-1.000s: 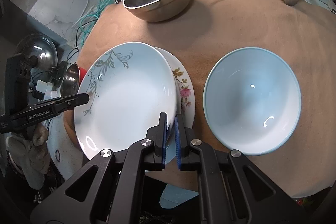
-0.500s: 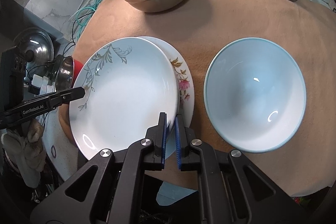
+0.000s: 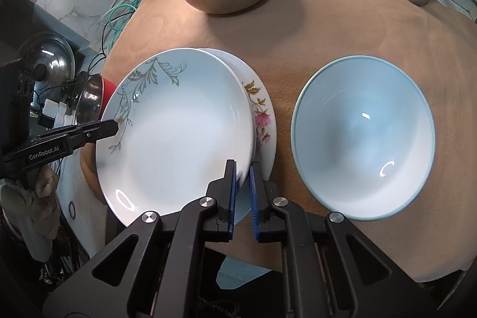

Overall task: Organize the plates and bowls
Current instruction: 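Open the right tool and release the grey-leaf plate on the stack, then move the right tool to the rim of a steel bowl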

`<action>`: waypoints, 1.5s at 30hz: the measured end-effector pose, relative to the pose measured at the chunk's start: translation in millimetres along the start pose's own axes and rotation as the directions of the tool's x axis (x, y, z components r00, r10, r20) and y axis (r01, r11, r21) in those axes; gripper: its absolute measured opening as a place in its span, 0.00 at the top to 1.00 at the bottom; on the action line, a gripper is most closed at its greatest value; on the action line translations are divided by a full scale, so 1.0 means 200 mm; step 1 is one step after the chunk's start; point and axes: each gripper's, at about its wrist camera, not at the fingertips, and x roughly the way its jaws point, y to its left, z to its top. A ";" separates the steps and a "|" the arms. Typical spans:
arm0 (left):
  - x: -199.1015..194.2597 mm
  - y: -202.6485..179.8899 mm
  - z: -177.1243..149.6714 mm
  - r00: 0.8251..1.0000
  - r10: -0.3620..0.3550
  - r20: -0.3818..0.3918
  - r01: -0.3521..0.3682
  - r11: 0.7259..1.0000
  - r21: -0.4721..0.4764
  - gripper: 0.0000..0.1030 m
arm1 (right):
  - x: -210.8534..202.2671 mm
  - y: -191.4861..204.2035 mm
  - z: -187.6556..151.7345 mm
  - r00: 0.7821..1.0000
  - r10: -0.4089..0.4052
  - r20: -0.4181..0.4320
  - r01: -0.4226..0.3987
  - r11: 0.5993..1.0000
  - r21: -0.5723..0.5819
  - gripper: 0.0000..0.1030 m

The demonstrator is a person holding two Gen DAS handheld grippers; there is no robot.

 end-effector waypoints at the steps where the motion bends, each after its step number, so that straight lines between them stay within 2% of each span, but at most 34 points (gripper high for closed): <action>1: 0.00 0.00 0.00 1.000 0.001 0.000 -0.001 1.000 0.001 0.90 | 0.00 0.00 0.00 1.000 0.001 -0.001 -0.001 1.000 -0.001 0.90; 27: -0.01 -0.02 0.02 1.000 0.028 -0.005 -0.028 0.999 0.020 0.90 | -0.01 -0.04 0.01 0.999 0.049 -0.003 -0.049 0.999 0.023 0.90; 33: -0.08 -0.01 0.04 1.000 -0.002 0.028 0.001 1.000 0.007 0.91 | -0.09 -0.05 0.03 0.997 0.069 0.028 -0.070 0.997 0.036 0.90; 45: -0.28 -0.09 0.19 0.991 -0.026 0.132 0.017 0.998 0.067 0.90 | -0.31 0.04 0.16 0.982 0.127 0.143 -0.131 0.991 0.025 0.90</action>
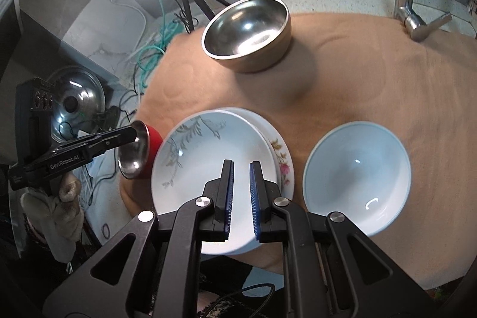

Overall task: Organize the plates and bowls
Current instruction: 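Move the right tool to the rim of a steel bowl, then grasp the steel bowl rim with the right tool and lift it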

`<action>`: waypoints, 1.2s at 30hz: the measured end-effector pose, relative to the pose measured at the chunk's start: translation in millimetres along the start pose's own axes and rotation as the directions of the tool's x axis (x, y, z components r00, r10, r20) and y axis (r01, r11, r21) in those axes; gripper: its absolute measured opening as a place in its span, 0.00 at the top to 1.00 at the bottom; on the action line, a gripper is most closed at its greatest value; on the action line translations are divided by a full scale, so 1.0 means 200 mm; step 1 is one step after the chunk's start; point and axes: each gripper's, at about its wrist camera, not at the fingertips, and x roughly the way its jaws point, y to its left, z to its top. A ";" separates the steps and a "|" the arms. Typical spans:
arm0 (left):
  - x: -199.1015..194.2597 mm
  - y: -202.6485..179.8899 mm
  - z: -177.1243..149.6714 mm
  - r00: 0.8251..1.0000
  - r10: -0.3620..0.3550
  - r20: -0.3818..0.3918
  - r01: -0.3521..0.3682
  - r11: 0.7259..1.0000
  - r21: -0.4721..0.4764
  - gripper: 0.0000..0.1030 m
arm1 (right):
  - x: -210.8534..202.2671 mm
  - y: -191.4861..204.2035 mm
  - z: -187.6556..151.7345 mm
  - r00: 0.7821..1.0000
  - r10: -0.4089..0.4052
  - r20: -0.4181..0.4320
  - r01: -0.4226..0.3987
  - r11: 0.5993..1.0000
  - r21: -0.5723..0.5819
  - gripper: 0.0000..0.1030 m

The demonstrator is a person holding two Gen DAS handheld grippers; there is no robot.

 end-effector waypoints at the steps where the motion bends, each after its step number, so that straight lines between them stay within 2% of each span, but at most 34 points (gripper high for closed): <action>1: -0.01 0.01 0.02 1.000 0.001 0.009 -0.001 1.000 -0.002 0.90 | -0.01 0.01 0.01 1.000 0.002 0.009 -0.002 1.000 0.001 0.90; 6: -0.03 0.07 0.14 0.999 0.025 0.040 -0.025 1.000 -0.004 0.90 | -0.05 0.00 0.11 0.998 0.031 0.063 -0.033 0.999 0.042 0.90; 11: 0.02 0.12 0.27 0.999 0.044 0.025 -0.044 0.999 -0.001 0.88 | -0.05 -0.02 0.22 0.994 0.043 0.099 -0.052 0.994 0.096 0.88; 15: 0.09 0.16 0.38 0.999 0.047 0.016 -0.046 0.999 -0.014 0.88 | 0.01 -0.05 0.31 0.991 0.084 0.105 -0.100 0.983 0.155 0.66; 17: 0.13 0.16 0.44 0.999 0.051 0.018 -0.051 0.999 -0.005 0.88 | 0.07 -0.07 0.36 0.990 0.098 0.099 -0.115 0.977 0.181 0.66; 21: 0.25 0.18 0.54 0.999 0.048 -0.019 -0.048 0.999 -0.014 0.88 | 0.16 -0.11 0.46 0.994 0.040 0.104 -0.060 0.977 0.204 0.66; 23: 0.30 0.17 0.58 0.997 0.070 -0.023 -0.070 0.998 -0.006 0.88 | 0.21 -0.14 0.49 0.994 0.040 0.099 -0.063 0.970 0.234 0.66; 27: 0.40 0.14 0.63 0.997 0.068 -0.045 -0.067 0.998 0.009 0.88 | 0.29 -0.19 0.55 0.996 0.014 0.091 -0.038 0.961 0.273 0.66; 36: 0.55 0.14 0.74 0.993 0.087 -0.083 -0.085 0.996 0.023 0.87 | 0.45 -0.24 0.67 0.996 -0.061 0.058 0.041 0.955 0.292 0.68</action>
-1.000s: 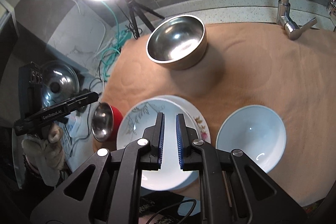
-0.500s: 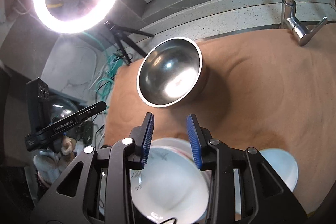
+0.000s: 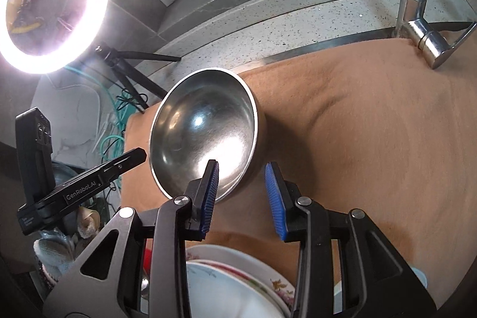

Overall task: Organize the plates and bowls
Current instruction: 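Grasp the steel bowl rim with the right tool and lift it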

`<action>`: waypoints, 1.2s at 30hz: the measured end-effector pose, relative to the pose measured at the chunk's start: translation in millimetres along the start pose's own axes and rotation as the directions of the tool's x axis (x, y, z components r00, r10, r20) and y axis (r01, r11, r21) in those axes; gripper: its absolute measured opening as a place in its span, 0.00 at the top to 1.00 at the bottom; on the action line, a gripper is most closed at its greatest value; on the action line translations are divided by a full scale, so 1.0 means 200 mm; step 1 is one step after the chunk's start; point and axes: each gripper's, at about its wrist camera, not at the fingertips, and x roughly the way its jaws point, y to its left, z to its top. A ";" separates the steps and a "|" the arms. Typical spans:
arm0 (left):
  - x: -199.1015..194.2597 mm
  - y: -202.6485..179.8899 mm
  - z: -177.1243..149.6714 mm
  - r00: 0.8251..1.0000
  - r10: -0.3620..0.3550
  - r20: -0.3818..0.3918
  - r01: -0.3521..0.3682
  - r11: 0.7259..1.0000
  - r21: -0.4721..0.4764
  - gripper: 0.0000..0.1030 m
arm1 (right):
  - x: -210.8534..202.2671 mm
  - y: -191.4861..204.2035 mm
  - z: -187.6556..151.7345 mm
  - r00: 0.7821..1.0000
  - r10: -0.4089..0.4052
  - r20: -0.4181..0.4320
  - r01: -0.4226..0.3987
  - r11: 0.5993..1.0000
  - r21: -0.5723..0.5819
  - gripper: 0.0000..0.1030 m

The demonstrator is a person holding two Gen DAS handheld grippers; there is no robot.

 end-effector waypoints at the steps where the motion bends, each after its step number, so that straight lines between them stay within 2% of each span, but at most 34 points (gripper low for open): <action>1: 0.01 0.00 0.01 1.000 0.001 -0.005 -0.001 1.000 0.002 0.86 | 0.02 0.00 0.01 1.000 -0.006 -0.006 0.006 1.000 0.003 0.69; 8: 0.06 0.00 0.03 1.000 -0.012 -0.023 0.011 1.000 -0.008 0.85 | 0.11 0.00 0.05 0.999 -0.024 -0.030 0.024 1.000 0.001 0.81; 12: 0.08 0.01 0.03 0.999 -0.029 -0.030 0.028 0.999 -0.020 0.85 | 0.13 0.00 0.06 0.999 -0.035 -0.033 0.035 0.999 0.001 0.84; 15: 0.09 0.01 0.03 0.999 -0.038 -0.035 0.038 0.999 -0.020 0.86 | 0.14 -0.01 0.07 0.999 -0.033 -0.036 0.033 0.999 0.006 0.85; 18: 0.10 -0.02 0.03 0.998 -0.042 -0.038 0.042 0.999 -0.010 0.92 | 0.14 -0.02 0.07 0.999 -0.032 -0.037 0.032 0.999 0.011 0.86; 23: 0.09 -0.02 0.03 0.998 -0.038 -0.039 0.038 0.999 -0.013 0.92 | 0.14 0.00 0.07 0.998 -0.051 -0.034 0.051 0.999 -0.009 0.86; 36: -0.08 0.08 -0.12 1.000 -0.021 -0.007 0.021 0.999 -0.047 0.92 | 0.11 0.14 0.00 0.997 -0.009 -0.072 0.003 0.997 -0.080 0.86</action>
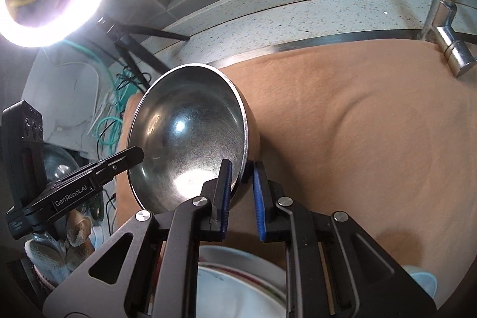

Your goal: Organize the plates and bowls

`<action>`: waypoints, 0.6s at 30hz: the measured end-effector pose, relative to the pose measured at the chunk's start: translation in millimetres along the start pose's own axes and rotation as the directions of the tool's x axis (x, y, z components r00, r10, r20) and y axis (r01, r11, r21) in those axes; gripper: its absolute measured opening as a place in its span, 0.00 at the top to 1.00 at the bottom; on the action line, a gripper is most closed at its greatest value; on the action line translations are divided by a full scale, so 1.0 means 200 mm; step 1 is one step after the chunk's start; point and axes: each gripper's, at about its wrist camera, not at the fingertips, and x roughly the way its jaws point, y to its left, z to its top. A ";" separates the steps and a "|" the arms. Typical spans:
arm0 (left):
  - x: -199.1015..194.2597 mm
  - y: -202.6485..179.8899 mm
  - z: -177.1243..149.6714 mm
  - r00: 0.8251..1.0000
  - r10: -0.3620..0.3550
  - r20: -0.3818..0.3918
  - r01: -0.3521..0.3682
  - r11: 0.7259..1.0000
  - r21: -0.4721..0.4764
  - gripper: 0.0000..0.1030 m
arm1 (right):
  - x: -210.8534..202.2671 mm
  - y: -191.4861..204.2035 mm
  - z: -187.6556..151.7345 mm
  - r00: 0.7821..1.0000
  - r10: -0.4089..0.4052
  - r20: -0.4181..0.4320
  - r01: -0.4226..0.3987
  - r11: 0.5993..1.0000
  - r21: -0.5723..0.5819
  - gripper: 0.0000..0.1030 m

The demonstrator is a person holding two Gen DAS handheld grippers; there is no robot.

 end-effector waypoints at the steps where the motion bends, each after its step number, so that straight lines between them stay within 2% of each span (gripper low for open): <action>1: -0.02 0.02 -0.02 1.000 0.003 0.003 -0.003 1.000 -0.005 0.92 | 0.00 0.02 -0.01 1.000 0.003 -0.003 -0.003 1.000 -0.010 0.86; 10: -0.13 0.17 -0.15 0.999 0.037 0.019 -0.036 0.998 -0.045 0.92 | 0.05 0.21 -0.13 0.998 0.030 -0.051 -0.035 0.995 -0.098 0.86; 18: -0.16 0.26 -0.26 0.999 0.053 0.005 -0.053 0.995 -0.082 0.92 | 0.10 0.31 -0.22 0.995 0.043 -0.091 -0.055 0.989 -0.137 0.86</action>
